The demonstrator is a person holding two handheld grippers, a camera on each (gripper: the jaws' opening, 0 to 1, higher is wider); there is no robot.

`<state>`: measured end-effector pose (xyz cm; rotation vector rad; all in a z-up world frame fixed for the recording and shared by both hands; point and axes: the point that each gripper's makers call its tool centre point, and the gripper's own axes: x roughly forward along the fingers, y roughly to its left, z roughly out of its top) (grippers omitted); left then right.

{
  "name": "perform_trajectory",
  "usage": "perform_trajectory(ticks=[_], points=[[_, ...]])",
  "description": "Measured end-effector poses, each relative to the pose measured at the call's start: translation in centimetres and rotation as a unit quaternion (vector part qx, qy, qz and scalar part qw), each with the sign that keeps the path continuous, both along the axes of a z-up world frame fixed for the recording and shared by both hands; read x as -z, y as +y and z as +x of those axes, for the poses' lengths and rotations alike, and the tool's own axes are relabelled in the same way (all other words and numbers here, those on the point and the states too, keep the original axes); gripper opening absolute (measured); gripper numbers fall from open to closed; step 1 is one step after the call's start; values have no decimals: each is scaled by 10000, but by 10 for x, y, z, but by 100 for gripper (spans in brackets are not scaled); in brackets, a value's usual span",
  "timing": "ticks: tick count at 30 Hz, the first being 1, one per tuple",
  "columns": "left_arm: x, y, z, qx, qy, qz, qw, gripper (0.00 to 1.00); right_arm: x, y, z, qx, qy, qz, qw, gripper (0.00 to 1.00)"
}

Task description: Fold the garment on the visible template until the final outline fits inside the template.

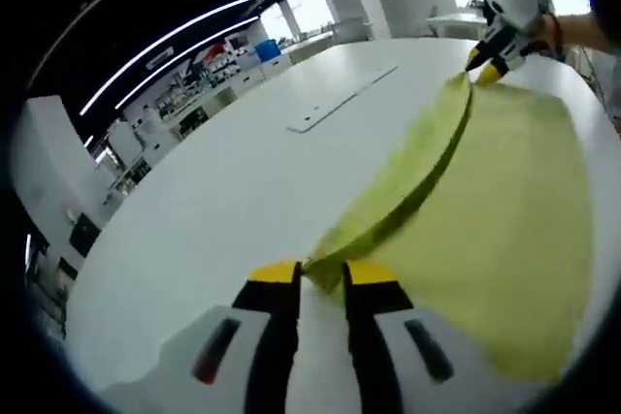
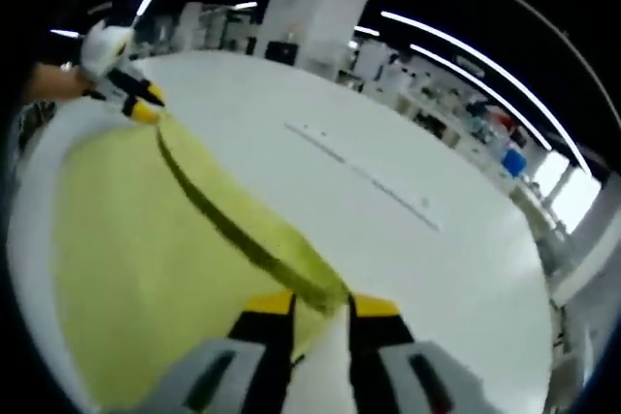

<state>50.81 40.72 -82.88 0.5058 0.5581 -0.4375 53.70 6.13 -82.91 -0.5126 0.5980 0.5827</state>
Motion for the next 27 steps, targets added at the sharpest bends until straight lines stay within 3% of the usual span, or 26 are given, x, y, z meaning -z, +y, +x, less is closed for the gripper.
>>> perform_trajectory(ticks=[3,4,7,11,14,17,19,21,22,27], points=[[2,6,8,-555,-32,-448,9974,11,-1,-1,10,394,-7,284,9988,14],[0,7,9,-857,-40,-725,9937,11,-1,-4,14,562,-29,367,9977,13],[-1,18,11,-1405,31,-1144,9834,14,2,-13,15,1062,161,640,9922,9],[-8,21,11,-1600,59,-1697,9724,18,2,-15,13,1168,350,912,9883,17],[-11,27,7,-1637,85,-1763,9706,23,-2,-10,6,1210,613,1288,9824,20],[-15,25,-3,-1618,137,-1984,9666,29,-3,-2,-3,1172,921,1626,9754,38],[-21,17,-17,-1589,188,-2212,9620,34,-6,1,-8,1037,1004,1742,9741,45],[-21,25,-15,-1618,208,-2392,9572,38,-11,7,-18,969,1134,1902,9703,53],[-26,18,-27,-1613,214,-2509,9542,41,-15,10,-26,935,1195,1984,9683,56],[-33,20,-48,-1483,278,-2714,9506,51,-26,13,-42,740,1250,2048,9680,71]])
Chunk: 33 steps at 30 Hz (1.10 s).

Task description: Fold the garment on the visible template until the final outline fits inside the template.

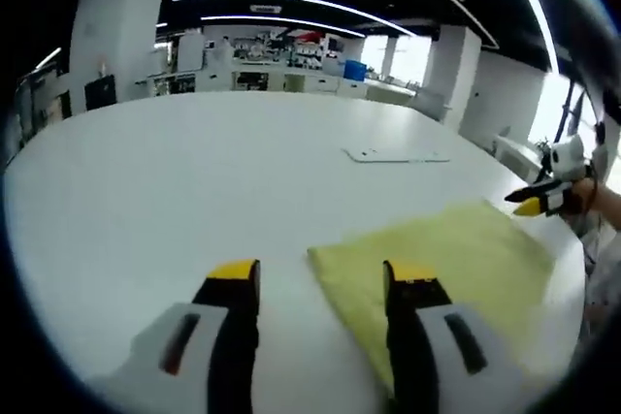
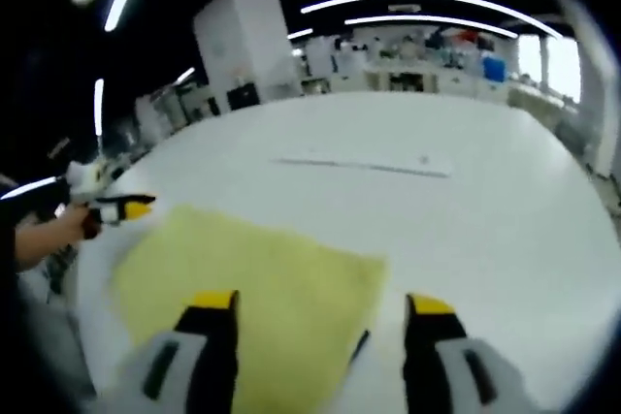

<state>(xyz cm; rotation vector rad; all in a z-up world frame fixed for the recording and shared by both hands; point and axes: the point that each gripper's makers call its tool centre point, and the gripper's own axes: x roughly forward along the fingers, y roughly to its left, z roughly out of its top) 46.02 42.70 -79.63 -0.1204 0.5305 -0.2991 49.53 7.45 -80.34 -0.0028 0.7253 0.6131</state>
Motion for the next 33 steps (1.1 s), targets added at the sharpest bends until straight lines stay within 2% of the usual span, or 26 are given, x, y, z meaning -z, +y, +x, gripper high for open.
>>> perform_trajectory(ticks=[2,4,8,9,11,14,19,22,24,28,31,33], points=[[-3,-6,-15,62,25,-71,10000,55,-2,1,-9,-112,46,12,9999,76],[-3,-9,-21,151,49,-236,9996,60,-4,3,-18,-222,104,27,9997,81],[-4,-10,-40,355,75,-79,9993,64,-8,6,-38,-454,139,-35,9989,86],[-3,-8,-44,438,77,-27,9990,65,-9,6,-48,-512,155,-66,9985,87],[-6,-13,-54,528,81,-98,9985,67,-6,5,-51,-560,199,-60,9982,87],[-7,-19,-65,672,105,-187,9975,70,1,0,-68,-677,337,-46,9971,87],[-4,-30,-86,874,170,-258,9957,68,10,-8,-92,-725,505,-76,9961,84],[-1,-37,-98,1045,258,-330,9936,62,14,-11,-101,-754,556,-76,9956,79],[2,-40,-106,1216,287,-148,9921,59,16,-14,-107,-737,566,-104,9956,77],[4,-45,-118,1167,361,-372,9918,54,19,-18,-116,-710,591,-65,9957,68],[8,-44,-122,1124,389,-467,9918,46,21,-20,-121,-714,624,-49,9955,61],[12,-44,-126,1103,433,-527,9916,39,22,-23,-128,-666,652,-43,9956,52]])
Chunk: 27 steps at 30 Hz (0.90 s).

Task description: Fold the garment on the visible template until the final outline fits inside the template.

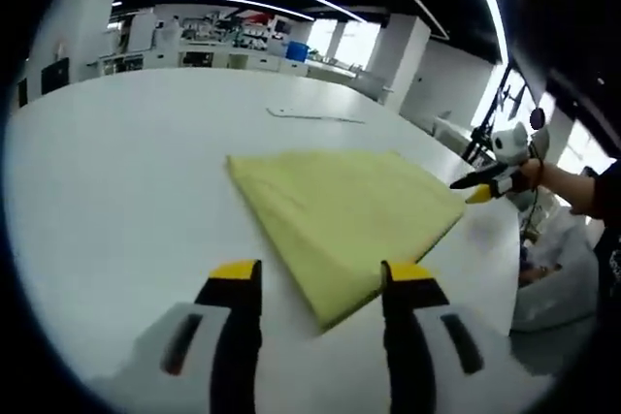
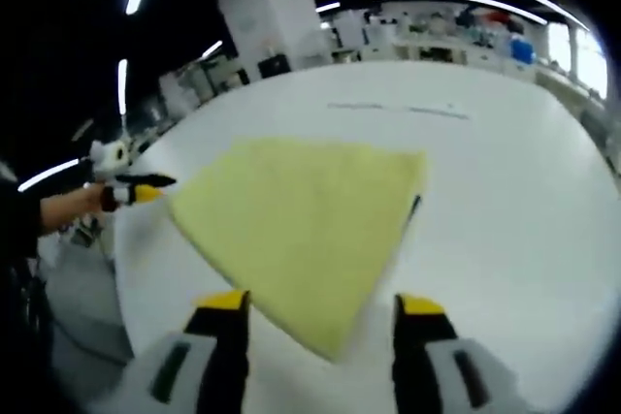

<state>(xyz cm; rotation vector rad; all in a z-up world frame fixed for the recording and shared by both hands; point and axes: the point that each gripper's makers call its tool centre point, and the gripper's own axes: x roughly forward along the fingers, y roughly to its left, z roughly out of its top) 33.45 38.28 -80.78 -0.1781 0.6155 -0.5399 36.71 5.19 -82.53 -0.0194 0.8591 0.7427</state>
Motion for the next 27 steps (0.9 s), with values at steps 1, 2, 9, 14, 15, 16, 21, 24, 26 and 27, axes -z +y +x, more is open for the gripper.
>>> perform_trajectory(ticks=[1,2,9,14,15,16,21,24,26,27], points=[[2,0,-2,8,18,4,10000,37,3,-1,0,8,14,8,10000,47],[4,0,-3,35,23,42,10000,35,4,-2,-1,26,34,15,10000,40],[18,-2,-19,257,235,328,9989,20,7,-9,-12,88,103,14,9999,15],[22,-3,-21,189,294,350,9988,8,9,-15,-12,184,15,-22,9998,8],[25,-1,-21,147,353,417,9984,2,10,-15,-10,197,1,-11,9998,7],[25,0,-22,169,363,401,9984,2,11,-15,-10,218,-7,-6,9998,7],[25,3,-22,69,362,313,9988,1,13,-18,-8,333,-2,89,9994,3],[26,2,-22,53,377,300,9988,1,13,-17,-9,349,-29,93,9993,0],[25,2,-22,35,383,268,9989,0,13,-17,-8,346,-55,87,9993,0],[25,3,-23,35,392,267,9989,0,13,-17,-8,339,-62,89,9994,0]])
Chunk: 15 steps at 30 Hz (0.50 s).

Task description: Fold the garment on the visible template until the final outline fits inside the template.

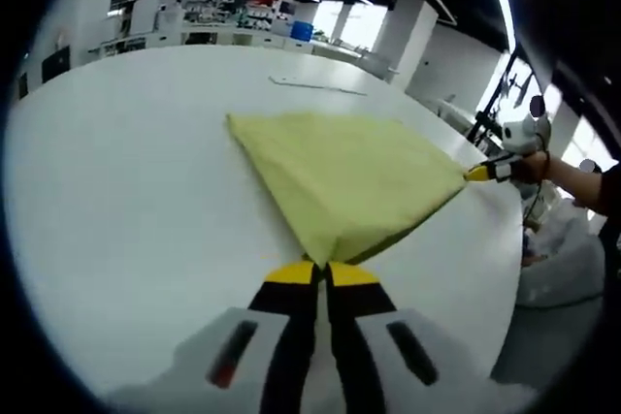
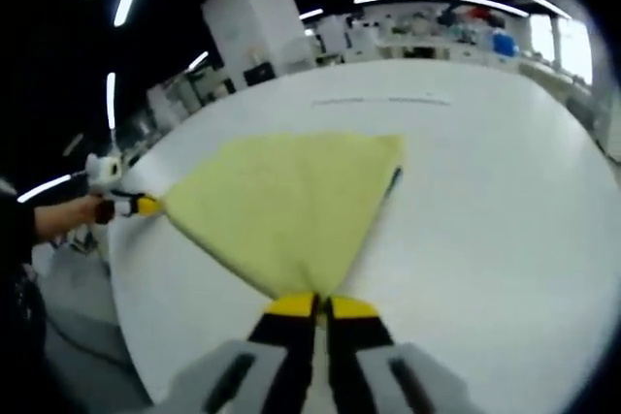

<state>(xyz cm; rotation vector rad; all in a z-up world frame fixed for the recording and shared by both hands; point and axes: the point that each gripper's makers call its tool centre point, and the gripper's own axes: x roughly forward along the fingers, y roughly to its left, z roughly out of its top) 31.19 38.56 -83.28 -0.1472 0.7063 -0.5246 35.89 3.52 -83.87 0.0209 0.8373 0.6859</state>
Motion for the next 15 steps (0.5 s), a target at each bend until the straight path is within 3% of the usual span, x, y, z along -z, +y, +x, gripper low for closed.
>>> perform_trajectory(ticks=[15], points=[[-1,-2,-17,71,7,120,9999,0,-2,-4,-18,-72,2,-25,10000,0]])
